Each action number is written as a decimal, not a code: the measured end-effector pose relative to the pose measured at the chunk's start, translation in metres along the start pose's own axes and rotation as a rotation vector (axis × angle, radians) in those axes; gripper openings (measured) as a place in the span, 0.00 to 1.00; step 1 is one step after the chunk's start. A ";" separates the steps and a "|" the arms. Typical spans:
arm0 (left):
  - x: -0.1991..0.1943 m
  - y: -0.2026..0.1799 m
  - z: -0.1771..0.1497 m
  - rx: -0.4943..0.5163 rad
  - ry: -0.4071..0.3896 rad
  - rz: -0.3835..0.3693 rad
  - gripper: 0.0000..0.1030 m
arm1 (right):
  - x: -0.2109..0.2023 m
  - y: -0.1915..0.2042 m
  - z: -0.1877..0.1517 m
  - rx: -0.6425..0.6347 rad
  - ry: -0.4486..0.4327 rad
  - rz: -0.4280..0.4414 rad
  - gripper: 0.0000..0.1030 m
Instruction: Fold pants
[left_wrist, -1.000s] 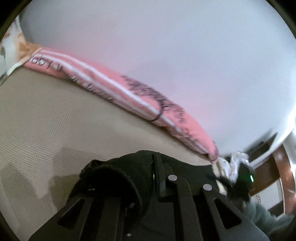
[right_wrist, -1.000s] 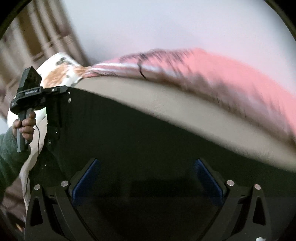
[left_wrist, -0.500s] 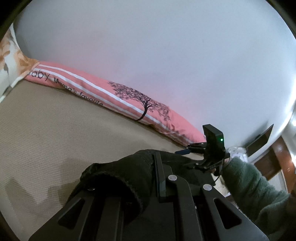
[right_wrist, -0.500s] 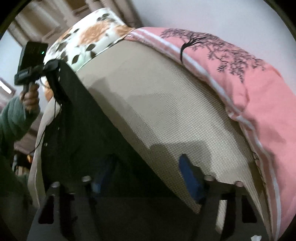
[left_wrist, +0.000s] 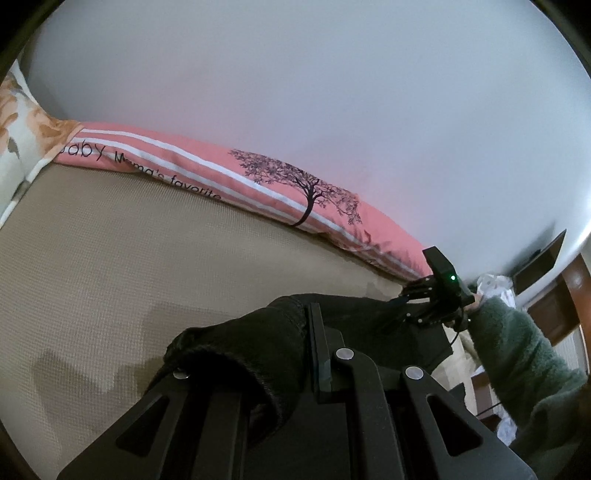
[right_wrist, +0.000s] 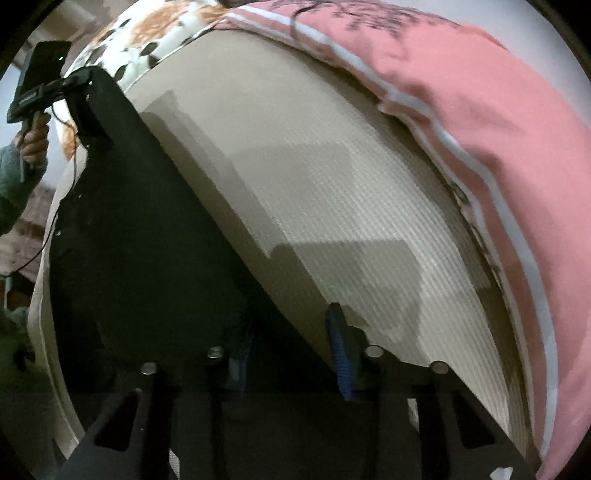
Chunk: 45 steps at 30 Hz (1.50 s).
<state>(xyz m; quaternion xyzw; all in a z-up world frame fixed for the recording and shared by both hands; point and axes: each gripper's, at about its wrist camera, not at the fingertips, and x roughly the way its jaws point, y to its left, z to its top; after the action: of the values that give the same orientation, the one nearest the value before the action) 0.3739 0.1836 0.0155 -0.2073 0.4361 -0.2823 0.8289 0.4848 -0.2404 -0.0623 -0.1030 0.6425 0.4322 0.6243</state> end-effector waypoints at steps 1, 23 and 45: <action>0.001 0.001 0.000 0.001 0.004 0.004 0.09 | 0.000 0.001 -0.002 0.013 -0.007 -0.015 0.19; -0.065 -0.046 -0.062 0.274 0.103 0.013 0.12 | -0.121 0.162 -0.110 0.276 -0.349 -0.398 0.07; -0.107 -0.008 -0.217 0.276 0.386 0.193 0.73 | -0.001 0.252 -0.209 0.357 -0.179 -0.290 0.06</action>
<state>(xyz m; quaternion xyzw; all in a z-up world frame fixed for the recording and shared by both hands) 0.1403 0.2258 -0.0304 0.0079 0.5613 -0.2930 0.7739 0.1667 -0.2311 0.0140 -0.0434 0.6294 0.2250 0.7425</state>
